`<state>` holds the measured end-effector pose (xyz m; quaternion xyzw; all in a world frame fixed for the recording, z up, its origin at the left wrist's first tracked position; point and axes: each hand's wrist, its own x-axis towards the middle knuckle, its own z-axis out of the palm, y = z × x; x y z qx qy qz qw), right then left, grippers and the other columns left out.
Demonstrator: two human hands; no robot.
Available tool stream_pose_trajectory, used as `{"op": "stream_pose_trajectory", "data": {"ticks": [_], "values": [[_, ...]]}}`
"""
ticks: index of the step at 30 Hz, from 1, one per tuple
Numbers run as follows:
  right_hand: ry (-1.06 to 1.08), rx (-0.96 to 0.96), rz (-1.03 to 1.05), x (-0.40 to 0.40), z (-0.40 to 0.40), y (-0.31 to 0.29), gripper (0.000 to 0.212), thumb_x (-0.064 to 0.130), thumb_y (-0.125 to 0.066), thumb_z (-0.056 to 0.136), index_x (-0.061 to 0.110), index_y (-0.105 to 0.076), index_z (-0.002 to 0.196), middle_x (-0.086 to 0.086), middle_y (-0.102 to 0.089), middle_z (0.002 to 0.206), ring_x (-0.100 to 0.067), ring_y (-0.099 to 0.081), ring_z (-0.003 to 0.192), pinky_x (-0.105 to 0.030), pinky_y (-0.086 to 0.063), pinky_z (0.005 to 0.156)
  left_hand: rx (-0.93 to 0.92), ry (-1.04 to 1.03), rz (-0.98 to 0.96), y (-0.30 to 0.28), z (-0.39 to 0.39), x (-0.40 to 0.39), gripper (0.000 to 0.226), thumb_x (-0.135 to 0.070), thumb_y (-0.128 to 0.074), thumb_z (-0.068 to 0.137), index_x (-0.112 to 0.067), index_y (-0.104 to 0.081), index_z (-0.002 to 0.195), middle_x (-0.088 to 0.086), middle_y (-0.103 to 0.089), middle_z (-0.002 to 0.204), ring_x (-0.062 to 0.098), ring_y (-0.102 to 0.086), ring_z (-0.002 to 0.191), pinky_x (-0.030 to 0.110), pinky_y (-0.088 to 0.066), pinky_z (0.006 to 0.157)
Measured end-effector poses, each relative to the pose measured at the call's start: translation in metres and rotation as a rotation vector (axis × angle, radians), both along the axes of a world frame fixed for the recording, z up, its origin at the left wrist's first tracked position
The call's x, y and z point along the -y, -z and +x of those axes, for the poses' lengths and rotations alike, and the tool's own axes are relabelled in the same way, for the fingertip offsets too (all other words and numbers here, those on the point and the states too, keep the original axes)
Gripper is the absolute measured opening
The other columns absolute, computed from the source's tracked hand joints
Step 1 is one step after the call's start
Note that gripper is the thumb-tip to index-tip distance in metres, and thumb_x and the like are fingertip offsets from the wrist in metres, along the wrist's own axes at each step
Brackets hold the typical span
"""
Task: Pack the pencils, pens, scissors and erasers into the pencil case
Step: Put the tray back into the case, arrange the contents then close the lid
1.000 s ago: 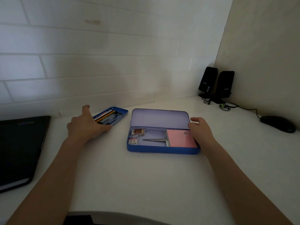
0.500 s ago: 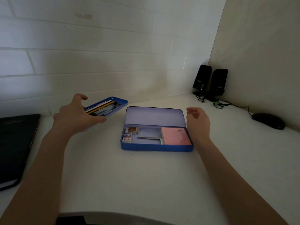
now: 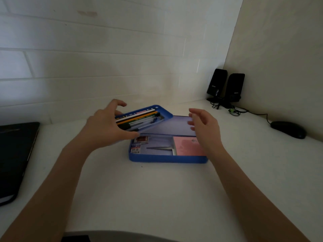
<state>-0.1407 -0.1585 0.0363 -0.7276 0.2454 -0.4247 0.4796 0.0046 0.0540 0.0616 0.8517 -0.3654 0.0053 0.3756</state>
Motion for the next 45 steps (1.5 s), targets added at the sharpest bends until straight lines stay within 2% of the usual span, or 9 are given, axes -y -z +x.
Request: {"op": "stream_pose_trajectory", "data": {"ticks": [6,10,13,16,21,26,29,41,45], "values": [[-0.216,-0.108,0.130,-0.003,-0.003,-0.008,0.034,0.026,-0.041,0.099,0.016,-0.056,0.127,-0.003,-0.064,0.117,-0.016,-0.068,0.089,-0.023,-0.058,0.066,0.000,0.173,0.024,0.003,-0.014,0.009,0.085,-0.044,-0.088,0.049,-0.040,-0.038,0.118,-0.009,-0.063,0.110,0.013,-0.065,0.091,0.042,-0.054,0.088],[-0.546,-0.499,-0.115,0.013,-0.020,-0.021,0.051,0.044,-0.053,0.089,0.037,-0.040,0.138,0.013,-0.049,0.134,-0.010,-0.054,0.116,-0.034,-0.048,0.098,0.005,0.264,0.058,0.007,-0.018,0.011,0.085,-0.054,-0.081,0.041,-0.042,-0.040,0.115,-0.014,-0.062,0.108,0.009,-0.065,0.091,0.039,-0.055,0.084],[-0.644,-0.681,-0.262,0.017,-0.026,-0.024,0.085,0.042,-0.071,0.076,0.046,-0.018,0.143,0.018,-0.031,0.141,-0.011,-0.042,0.126,-0.026,-0.042,0.098,-0.005,0.320,0.069,0.009,-0.022,0.016,0.080,-0.041,-0.087,0.050,-0.038,-0.041,0.116,-0.019,-0.059,0.107,0.007,-0.063,0.094,0.028,-0.053,0.084],[-0.625,-0.806,-0.505,0.017,-0.025,-0.021,0.099,0.041,-0.078,0.070,0.040,-0.013,0.146,0.012,-0.025,0.146,-0.010,-0.030,0.130,-0.025,-0.032,0.106,-0.016,0.376,0.076,0.013,-0.025,0.023,0.076,-0.031,-0.087,0.056,-0.036,-0.041,0.117,-0.014,-0.059,0.111,0.008,-0.062,0.098,0.011,-0.047,0.076],[-0.568,-0.904,-0.687,0.015,-0.024,-0.028,0.098,0.046,-0.078,0.068,0.031,-0.021,0.147,0.011,-0.030,0.138,-0.006,-0.025,0.123,-0.020,-0.024,0.103,-0.037,0.438,0.042,0.024,-0.028,0.028,0.076,-0.032,-0.088,0.055,-0.041,-0.043,0.115,-0.013,-0.059,0.117,0.002,-0.061,0.101,0.021,-0.051,0.088],[-0.524,-0.833,-0.605,0.022,-0.033,-0.015,0.089,0.046,-0.081,0.064,0.029,-0.037,0.139,0.016,-0.038,0.124,-0.005,-0.035,0.118,-0.019,-0.031,0.102,-0.187,0.482,0.117,0.028,-0.013,0.024,0.111,-0.045,-0.087,0.046,-0.053,-0.023,0.137,-0.017,-0.047,0.132,0.000,-0.048,0.122,0.024,-0.039,0.103],[-0.501,-0.768,-0.543,0.026,-0.038,-0.007,0.086,0.045,-0.082,0.062,0.030,-0.040,0.137,0.015,-0.039,0.124,-0.005,-0.037,0.117,-0.020,-0.033,0.101,-0.192,0.446,0.137,0.031,-0.001,0.018,0.119,-0.054,-0.084,0.036,-0.050,-0.024,0.139,-0.018,-0.046,0.133,-0.001,-0.041,0.128,0.025,-0.033,0.109],[-0.520,-0.639,-0.486,0.024,-0.037,0.005,0.078,0.042,-0.078,0.068,0.030,-0.041,0.136,0.011,-0.042,0.125,-0.006,-0.036,0.116,-0.015,-0.031,0.094,-0.295,0.450,0.110,0.038,0.012,0.015,0.105,-0.068,-0.082,0.022,-0.060,-0.038,0.117,-0.015,-0.051,0.129,0.004,-0.047,0.124,0.019,-0.034,0.104],[-0.522,-0.617,-0.479,0.023,-0.034,0.008,0.075,0.043,-0.078,0.069,0.030,-0.043,0.135,0.011,-0.044,0.124,-0.006,-0.039,0.116,-0.012,-0.033,0.093,-0.285,0.458,0.106,0.037,0.011,0.015,0.103,-0.070,-0.080,0.022,-0.059,-0.040,0.116,-0.019,-0.052,0.126,-0.006,-0.048,0.118,0.006,-0.036,0.093]]}}
